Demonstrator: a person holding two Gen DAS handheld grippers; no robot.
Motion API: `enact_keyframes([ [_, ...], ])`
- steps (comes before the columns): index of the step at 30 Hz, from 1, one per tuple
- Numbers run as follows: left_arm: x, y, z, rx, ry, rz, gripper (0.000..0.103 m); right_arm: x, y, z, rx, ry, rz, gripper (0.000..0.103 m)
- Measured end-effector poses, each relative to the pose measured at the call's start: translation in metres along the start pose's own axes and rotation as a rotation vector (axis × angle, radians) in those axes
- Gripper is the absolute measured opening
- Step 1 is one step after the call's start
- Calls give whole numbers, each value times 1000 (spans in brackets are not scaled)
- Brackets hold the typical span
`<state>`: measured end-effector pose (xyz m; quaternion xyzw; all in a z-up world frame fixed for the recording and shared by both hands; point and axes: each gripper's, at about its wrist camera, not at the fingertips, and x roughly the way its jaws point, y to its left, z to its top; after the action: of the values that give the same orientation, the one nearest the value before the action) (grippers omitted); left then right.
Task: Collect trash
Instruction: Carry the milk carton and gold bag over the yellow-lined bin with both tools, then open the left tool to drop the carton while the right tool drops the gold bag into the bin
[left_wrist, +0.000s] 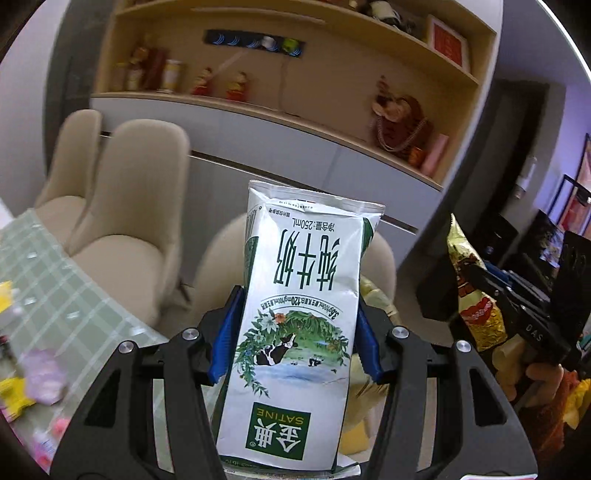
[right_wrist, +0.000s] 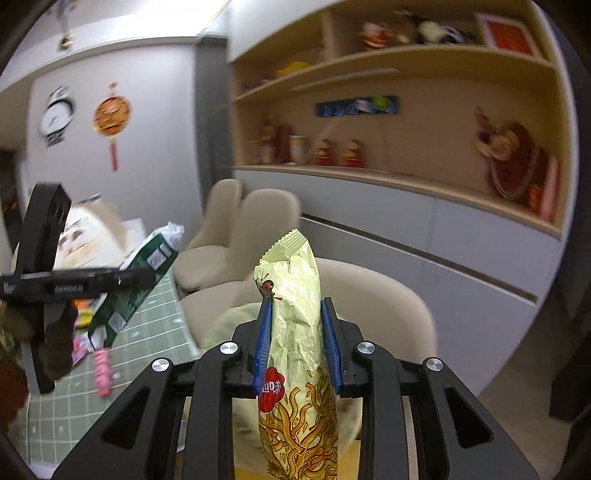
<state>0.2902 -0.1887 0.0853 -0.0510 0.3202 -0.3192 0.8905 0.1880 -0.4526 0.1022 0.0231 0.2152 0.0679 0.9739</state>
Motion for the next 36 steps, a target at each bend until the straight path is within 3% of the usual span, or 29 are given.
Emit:
enact_keyframes([
  [5, 46, -25, 9, 6, -16, -42, 52, 20, -31, -13, 46, 29, -38, 26],
  [14, 109, -54, 4, 74, 33, -34, 52, 38, -64, -37, 91, 71, -66, 26],
  [22, 155, -43, -7, 57, 213, -34, 52, 42, -71, -46, 117, 89, -73, 26],
  [36, 169, -48, -30, 189, 302, 121, 48, 48, -76, -58, 142, 120, -68, 26],
])
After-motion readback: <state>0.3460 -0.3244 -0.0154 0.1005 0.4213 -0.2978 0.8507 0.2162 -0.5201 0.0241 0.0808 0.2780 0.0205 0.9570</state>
